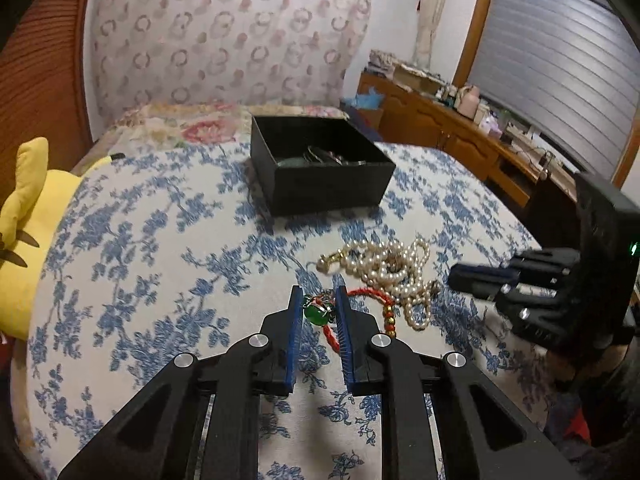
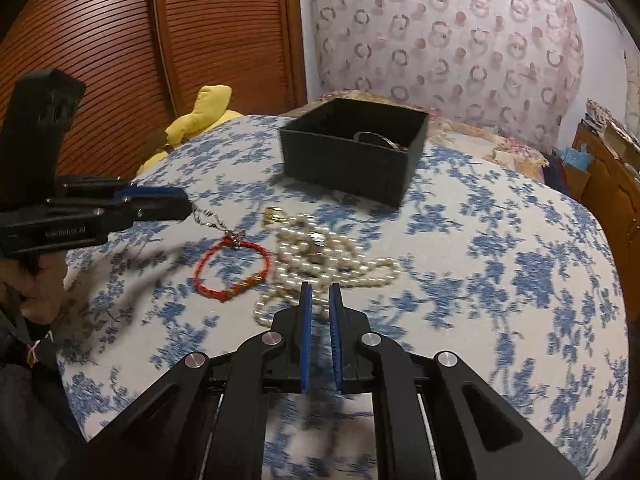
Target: Organize jewelry
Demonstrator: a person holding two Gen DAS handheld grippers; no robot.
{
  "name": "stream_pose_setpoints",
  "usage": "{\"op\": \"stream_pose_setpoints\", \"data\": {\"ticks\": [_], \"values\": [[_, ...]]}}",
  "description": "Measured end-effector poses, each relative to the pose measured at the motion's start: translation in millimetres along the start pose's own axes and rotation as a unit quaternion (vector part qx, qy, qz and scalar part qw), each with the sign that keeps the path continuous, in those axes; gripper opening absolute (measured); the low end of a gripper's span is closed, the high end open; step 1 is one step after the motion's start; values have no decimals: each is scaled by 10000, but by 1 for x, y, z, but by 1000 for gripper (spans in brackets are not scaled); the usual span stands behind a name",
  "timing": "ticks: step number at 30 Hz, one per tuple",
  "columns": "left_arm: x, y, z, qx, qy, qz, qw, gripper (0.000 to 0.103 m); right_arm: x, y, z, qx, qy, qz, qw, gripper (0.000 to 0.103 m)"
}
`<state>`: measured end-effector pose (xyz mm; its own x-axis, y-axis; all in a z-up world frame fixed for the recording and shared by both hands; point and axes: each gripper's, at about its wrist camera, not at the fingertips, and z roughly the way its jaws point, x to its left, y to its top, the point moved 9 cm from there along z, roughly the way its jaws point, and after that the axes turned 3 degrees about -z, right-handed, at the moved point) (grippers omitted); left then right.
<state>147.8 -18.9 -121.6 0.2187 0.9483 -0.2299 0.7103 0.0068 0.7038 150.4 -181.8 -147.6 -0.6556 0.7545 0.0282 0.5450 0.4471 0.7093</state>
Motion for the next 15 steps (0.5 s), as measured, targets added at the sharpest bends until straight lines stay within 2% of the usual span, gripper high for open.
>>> {"op": "stream_pose_setpoints", "data": {"ticks": [4, 5, 7, 15], "values": [[8, 7, -15, -218, -45, -93, 9997, 15, 22, 7, 7, -20, 182, -87, 9998, 13], [10, 8, -19, -272, -52, -117, 9995, 15, 28, 9, 9, -26, 231, -107, 9997, 22], [15, 11, -26, -368, -53, -152, 9992, 15, 40, 13, 13, -37, 398, -134, 9991, 28], [27, 16, -51, -666, -41, -221, 9975, 15, 71, 13, 31, 170, 564, -338, 9977, 28]]}}
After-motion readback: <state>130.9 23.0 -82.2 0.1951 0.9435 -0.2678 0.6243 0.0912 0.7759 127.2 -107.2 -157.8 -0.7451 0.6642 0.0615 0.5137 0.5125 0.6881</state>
